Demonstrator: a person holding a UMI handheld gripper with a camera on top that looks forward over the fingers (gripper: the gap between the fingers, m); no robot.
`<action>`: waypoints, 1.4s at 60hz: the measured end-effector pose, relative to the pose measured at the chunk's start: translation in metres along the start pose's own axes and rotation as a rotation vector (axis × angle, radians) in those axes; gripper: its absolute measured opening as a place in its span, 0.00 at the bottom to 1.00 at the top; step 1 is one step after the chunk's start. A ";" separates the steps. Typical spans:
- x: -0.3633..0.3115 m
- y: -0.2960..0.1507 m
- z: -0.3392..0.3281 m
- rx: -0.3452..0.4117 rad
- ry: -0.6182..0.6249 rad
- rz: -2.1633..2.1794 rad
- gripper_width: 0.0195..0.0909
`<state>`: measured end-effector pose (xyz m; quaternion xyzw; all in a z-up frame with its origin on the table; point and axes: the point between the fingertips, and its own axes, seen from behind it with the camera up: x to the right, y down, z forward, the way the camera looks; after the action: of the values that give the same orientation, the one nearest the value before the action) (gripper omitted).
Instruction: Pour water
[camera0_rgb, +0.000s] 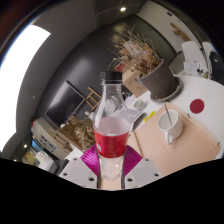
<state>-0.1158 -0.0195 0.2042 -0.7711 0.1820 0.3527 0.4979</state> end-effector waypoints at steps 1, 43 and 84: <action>-0.002 -0.002 0.004 0.001 -0.020 0.052 0.09; 0.016 -0.020 0.096 -0.179 -0.208 1.162 0.09; 0.030 -0.241 0.014 0.178 -0.095 -0.464 0.09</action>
<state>0.0524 0.1011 0.3328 -0.7279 0.0067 0.2476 0.6394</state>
